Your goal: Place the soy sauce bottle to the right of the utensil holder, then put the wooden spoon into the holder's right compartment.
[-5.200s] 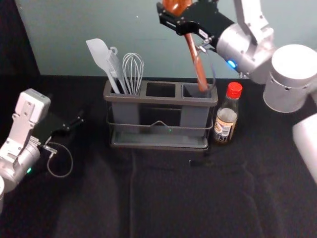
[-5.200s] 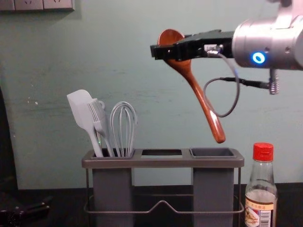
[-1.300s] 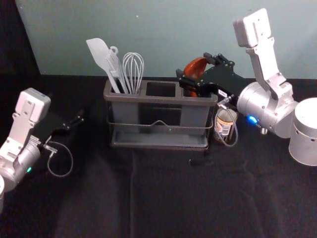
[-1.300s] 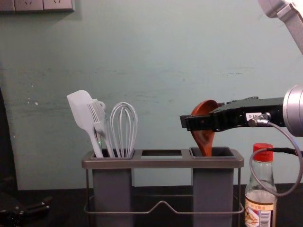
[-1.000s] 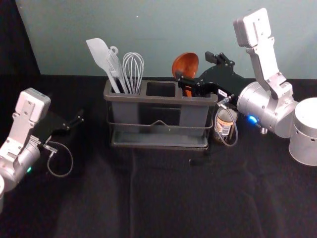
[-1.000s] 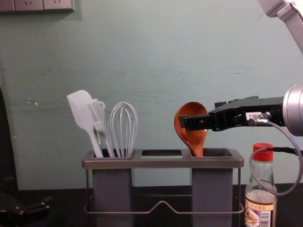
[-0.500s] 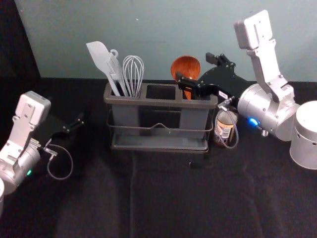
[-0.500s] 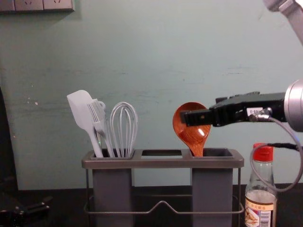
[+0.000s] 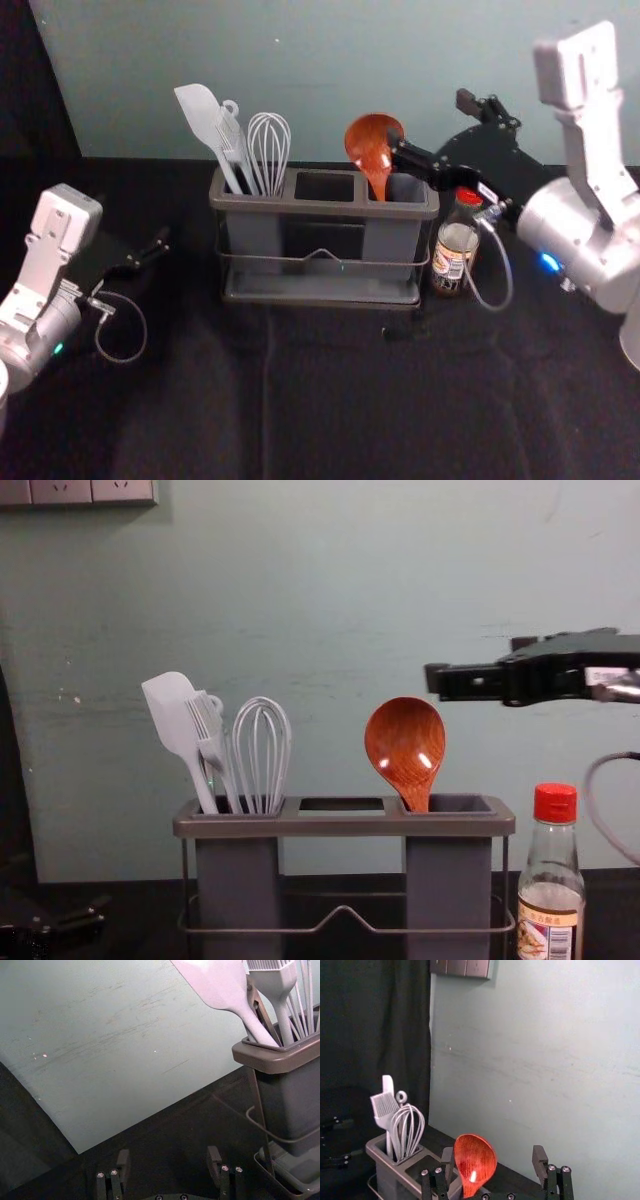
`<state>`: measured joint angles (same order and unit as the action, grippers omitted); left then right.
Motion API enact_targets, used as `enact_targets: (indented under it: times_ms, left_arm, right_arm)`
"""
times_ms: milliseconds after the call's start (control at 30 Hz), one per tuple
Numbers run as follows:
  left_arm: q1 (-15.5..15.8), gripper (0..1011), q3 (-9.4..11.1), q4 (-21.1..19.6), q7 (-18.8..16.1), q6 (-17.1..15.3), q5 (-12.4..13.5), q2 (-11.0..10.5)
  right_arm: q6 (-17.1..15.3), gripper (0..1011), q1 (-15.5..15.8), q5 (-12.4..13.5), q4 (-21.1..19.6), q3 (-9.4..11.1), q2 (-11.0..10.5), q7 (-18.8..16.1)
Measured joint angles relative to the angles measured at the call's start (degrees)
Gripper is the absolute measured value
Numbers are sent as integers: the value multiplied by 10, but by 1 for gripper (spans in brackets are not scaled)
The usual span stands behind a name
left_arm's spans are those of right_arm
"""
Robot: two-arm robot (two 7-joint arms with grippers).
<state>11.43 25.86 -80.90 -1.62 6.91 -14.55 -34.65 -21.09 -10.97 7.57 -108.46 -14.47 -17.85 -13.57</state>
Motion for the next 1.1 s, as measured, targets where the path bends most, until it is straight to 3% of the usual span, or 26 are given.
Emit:
enact_targets:
  times_ms: [100, 300, 400, 700, 1100]
  left_arm:
    - [0, 1005, 0, 0, 0, 0, 0, 0]
    - [0, 1005, 0, 0, 0, 0, 0, 0]
    - [0, 1005, 0, 0, 0, 0, 0, 0]
    - [0, 1005, 0, 0, 0, 0, 0, 0]
    - [0, 1005, 0, 0, 0, 0, 0, 0]
  right_arm:
    - [12, 1004, 23, -1, -18, 9, -5, 3]
    - [55, 1004, 96, -2, -62, 37, -22, 4]
    - [102, 1004, 149, 1, -78, 62, -33, 3]
    - [224, 1004, 254, 2, -80, 112, -46, 0]
    - [299, 1004, 303, 7, -30, 130, -31, -8]
